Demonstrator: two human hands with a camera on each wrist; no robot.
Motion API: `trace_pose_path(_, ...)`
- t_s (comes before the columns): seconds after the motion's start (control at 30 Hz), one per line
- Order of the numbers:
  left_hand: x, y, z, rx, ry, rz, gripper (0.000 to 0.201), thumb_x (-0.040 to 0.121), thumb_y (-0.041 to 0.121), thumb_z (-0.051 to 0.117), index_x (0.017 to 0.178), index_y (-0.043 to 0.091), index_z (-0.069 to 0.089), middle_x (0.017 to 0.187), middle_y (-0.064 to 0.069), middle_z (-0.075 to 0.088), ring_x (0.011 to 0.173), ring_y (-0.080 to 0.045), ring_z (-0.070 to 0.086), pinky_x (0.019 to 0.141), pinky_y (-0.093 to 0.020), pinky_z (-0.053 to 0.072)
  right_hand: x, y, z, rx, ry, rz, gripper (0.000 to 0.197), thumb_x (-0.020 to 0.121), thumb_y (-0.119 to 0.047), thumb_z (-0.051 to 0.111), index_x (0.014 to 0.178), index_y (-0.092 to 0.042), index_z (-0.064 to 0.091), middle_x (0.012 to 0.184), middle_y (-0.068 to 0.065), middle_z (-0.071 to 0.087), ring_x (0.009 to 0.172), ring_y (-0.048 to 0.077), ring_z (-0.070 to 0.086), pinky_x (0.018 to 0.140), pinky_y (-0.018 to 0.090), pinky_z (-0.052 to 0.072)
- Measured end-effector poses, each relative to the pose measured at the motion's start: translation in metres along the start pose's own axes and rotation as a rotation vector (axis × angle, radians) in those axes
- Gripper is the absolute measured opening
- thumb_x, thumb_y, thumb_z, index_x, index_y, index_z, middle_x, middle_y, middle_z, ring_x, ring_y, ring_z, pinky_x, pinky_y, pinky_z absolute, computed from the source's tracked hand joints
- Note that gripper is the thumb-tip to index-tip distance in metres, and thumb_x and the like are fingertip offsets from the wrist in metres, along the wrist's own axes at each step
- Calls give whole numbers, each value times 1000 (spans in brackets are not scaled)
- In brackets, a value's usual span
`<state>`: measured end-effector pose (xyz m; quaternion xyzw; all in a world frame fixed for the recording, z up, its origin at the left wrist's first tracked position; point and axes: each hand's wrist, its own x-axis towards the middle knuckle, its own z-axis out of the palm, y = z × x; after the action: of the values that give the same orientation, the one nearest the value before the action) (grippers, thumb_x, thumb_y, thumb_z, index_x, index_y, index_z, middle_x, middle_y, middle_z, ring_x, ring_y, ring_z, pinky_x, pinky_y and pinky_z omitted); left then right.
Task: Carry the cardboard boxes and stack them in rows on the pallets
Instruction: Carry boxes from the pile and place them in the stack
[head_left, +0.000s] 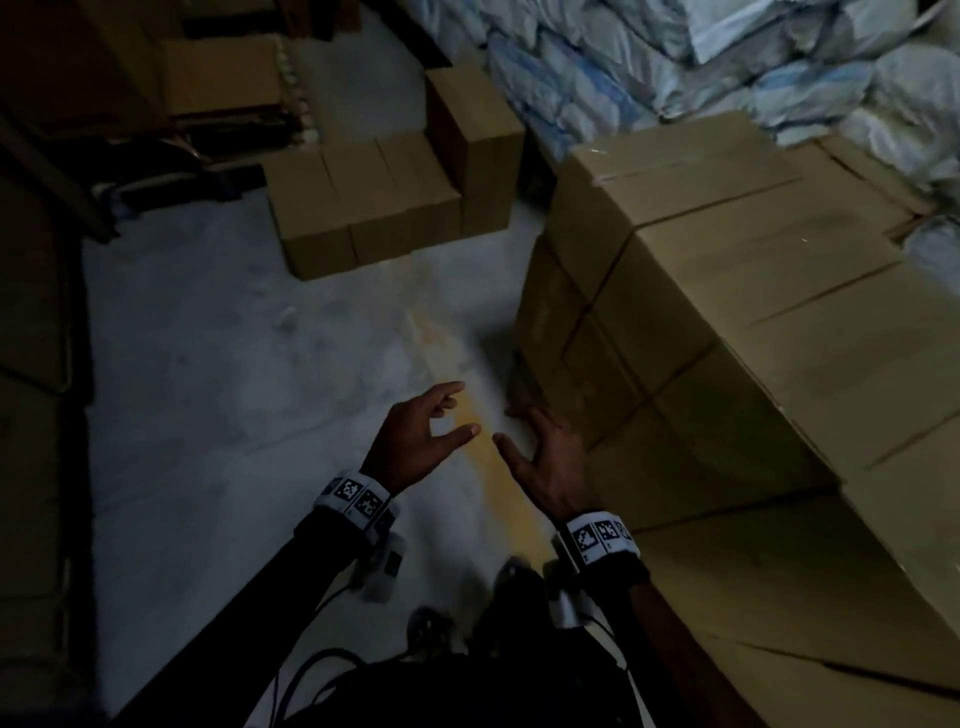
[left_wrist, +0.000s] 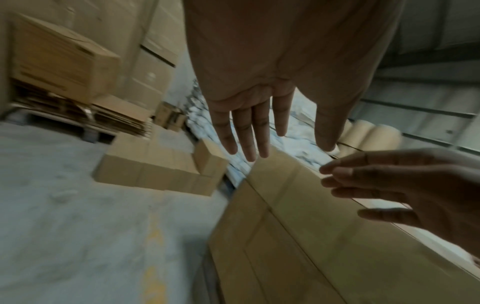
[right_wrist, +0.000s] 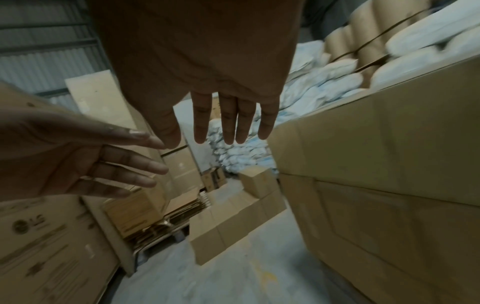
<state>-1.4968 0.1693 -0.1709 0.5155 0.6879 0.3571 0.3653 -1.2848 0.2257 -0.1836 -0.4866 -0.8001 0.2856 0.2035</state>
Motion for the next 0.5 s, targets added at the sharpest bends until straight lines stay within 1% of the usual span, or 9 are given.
trace_pose_path(0.07,29,-9,-19,0,24,-22,65,85,46,80,143,31,56,124,5,68,114,-11,63,97,-38,54,38,-5,9,-7,-16,-21,44,94,-54,58,126,-26,66,135,2,65,120,23,63,98,37,51)
trace_pose_path(0.13,61,-15,-35,9,38,-21,65,84,46,80,143,32,56,123,5,68,114,-12,63,97,-38,54,78,-6,15,-10,-8,-37,44,94,-53,59,126,-24,66,133,3,66,118,24,64,96,33,50)
trace_pose_path(0.2,100,-22,-52,23,42,-20,67,84,46,81,143,33,55,123,3,68,114,-13,63,98,-38,54,127,-6,23,5,-7,-44,42,94,-52,60,124,-23,67,130,4,68,115,26,65,94,34,50)
trace_pose_path(0.3,168,-29,-78,93,31,-13,72,83,46,82,147,31,51,128,-1,67,118,-15,62,98,-34,52,208,-1,36,12,21,-57,41,94,-51,62,123,-22,67,125,5,70,112,27,66,92,37,51)
trace_pose_path(0.37,221,-31,-98,133,19,-30,76,83,48,81,149,31,48,132,-3,66,120,-17,61,99,-35,52,269,0,43,22,15,-62,39,95,-48,66,124,-22,67,125,3,69,114,24,64,95,37,51)
trace_pose_path(0.43,269,-31,-120,167,11,-59,78,83,50,80,151,34,45,133,-2,64,122,-18,59,100,-38,52,328,-3,46,13,-29,-76,40,95,-49,64,126,-25,65,128,0,67,116,21,62,97,38,51)
trace_pose_path(0.5,323,-27,-144,185,9,-75,79,83,53,79,151,37,43,134,-1,64,124,-17,59,101,-39,52,392,-8,43,23,-61,-91,41,94,-52,63,128,-28,64,132,-2,65,118,20,61,99,37,51)
